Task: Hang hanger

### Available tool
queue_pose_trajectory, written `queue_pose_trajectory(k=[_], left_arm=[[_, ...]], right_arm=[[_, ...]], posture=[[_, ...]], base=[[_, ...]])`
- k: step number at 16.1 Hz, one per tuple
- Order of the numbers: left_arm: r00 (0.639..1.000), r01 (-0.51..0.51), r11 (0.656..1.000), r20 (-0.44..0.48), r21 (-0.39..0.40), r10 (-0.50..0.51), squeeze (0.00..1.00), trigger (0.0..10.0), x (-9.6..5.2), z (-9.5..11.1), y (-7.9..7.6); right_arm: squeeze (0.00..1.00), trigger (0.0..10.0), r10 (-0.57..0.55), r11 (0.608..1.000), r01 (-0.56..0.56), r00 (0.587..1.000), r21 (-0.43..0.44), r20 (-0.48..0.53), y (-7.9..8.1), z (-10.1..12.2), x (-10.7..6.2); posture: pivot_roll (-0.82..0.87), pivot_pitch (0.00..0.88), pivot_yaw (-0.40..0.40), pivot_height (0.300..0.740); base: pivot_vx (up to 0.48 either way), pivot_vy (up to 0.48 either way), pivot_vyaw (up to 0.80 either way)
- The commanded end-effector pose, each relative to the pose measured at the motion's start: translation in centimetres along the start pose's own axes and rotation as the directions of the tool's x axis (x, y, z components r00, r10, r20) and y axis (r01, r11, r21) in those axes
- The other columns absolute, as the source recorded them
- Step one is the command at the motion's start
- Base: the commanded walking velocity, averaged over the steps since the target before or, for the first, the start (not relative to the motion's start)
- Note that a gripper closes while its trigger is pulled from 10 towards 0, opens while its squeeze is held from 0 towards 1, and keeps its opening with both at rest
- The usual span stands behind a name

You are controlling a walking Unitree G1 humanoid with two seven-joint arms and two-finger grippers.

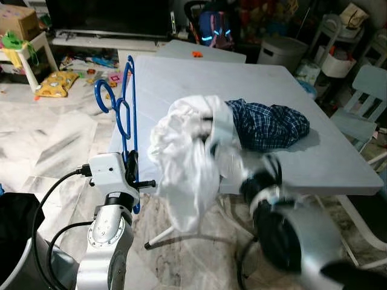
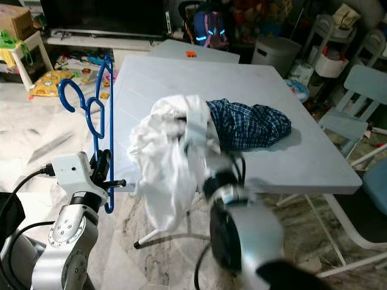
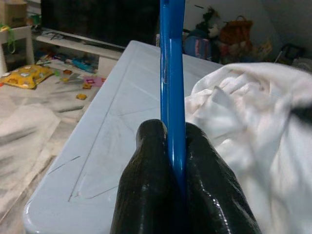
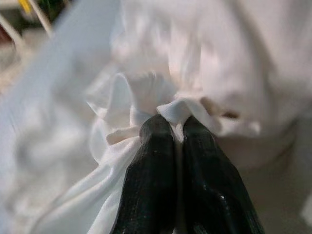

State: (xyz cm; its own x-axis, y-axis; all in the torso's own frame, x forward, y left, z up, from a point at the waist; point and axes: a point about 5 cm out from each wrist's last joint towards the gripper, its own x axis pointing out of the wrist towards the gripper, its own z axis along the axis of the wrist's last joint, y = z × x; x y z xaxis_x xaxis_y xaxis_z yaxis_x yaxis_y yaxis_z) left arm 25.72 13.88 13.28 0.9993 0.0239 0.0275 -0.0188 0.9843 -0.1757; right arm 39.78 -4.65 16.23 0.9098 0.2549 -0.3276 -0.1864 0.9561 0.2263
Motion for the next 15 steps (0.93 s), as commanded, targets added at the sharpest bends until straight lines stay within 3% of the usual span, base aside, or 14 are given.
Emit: queue_pose_trajectory(k=[1, 2, 5, 7, 8, 9, 10, 13, 15], left_arm=[[0.999, -0.004, 1.0, 0.033, -0.006, 0.004, 0.0, 10.0, -0.2, 0.6, -0.4], [0.999, -0.019, 1.0, 0.034, -0.009, 0.019, 0.0, 10.0, -0.4, 0.6, -0.2], [0.998, -0.039, 0.999, 0.042, -0.008, 0.039, 0.0, 10.0, -0.4, 0.7, -0.1], [0.997, -0.052, 0.999, 0.055, -0.006, 0.052, 0.0, 10.0, -0.4, 0.9, 0.1], [0.997, -0.054, 0.999, 0.057, -0.006, 0.054, 0.0, 10.0, -0.3, 0.9, 0.1], [0.997, -0.057, 0.998, 0.06, -0.004, 0.057, 0.0, 10.0, -0.3, 0.9, 0.1], [0.996, -0.058, 0.998, 0.063, -0.003, 0.059, 0.0, 10.0, -0.2, 0.9, 0.0], [0.994, -0.073, 0.997, 0.077, -0.004, 0.073, 0.0, 10.0, -0.2, 1.1, 0.0], [0.993, -0.083, 0.997, 0.08, -0.002, 0.083, 0.0, 10.0, -0.2, 1.1, 0.1]], right_arm=[[0.0, 0.0, -0.013, 1.0, 0.011, 0.997, 0.027, 0.081, -0.2, 2.6, -0.1], [0.0, 0.0, -0.003, 0.999, -0.005, 0.987, 0.05, 0.163, 0.3, 5.5, -0.4], [0.0, 0.0, -0.008, 0.997, -0.014, 0.956, 0.074, 0.293, 0.5, 9.8, -1.2], [0.0, 0.0, -0.026, 0.994, -0.025, 0.885, 0.102, 0.466, 0.3, 15.1, -2.9], [0.0, 0.0, -0.028, 0.994, -0.027, 0.873, 0.106, 0.486, 0.3, 15.7, -3.2], [0.0, 0.0, -0.04, 0.996, -0.013, 0.81, 0.086, 0.585, 0.3, 19.0, -4.7], [0.0, 0.0, -0.056, 0.997, 0.006, 0.772, 0.08, 0.633, 0.2, 20.7, -5.7], [0.0, 0.0, -0.099, 0.992, 0.128, 0.683, 0.015, 0.724, -0.8, 23.5, -7.6], [0.0, 0.0, -0.128, 0.978, 0.209, 0.68, -0.024, 0.722, -1.9, 23.2, -7.5]], posture=[[0.04, 0.035, -0.138, 0.74], [0.05, 0.036, -0.149, 0.74], [0.05, 0.036, -0.165, 0.74], [0.05, 0.035, -0.168, 0.74], [0.05, 0.035, -0.168, 0.74], [0.05, 0.034, -0.17, 0.74], [0.05, 0.034, -0.171, 0.74], [0.06, 0.034, -0.179, 0.74], [0.06, 0.032, -0.179, 0.74]], base=[[0.0, 0.0, 0.0], [0.0, 0.0, 0.0], [0.0, 0.0, 0.0], [0.0, 0.0, 0.0], [0.0, 0.0, 0.0], [0.0, 0.0, 0.0], [0.0, 0.0, 0.0], [0.0, 0.0, 0.0], [0.0, 0.0, 0.0]])
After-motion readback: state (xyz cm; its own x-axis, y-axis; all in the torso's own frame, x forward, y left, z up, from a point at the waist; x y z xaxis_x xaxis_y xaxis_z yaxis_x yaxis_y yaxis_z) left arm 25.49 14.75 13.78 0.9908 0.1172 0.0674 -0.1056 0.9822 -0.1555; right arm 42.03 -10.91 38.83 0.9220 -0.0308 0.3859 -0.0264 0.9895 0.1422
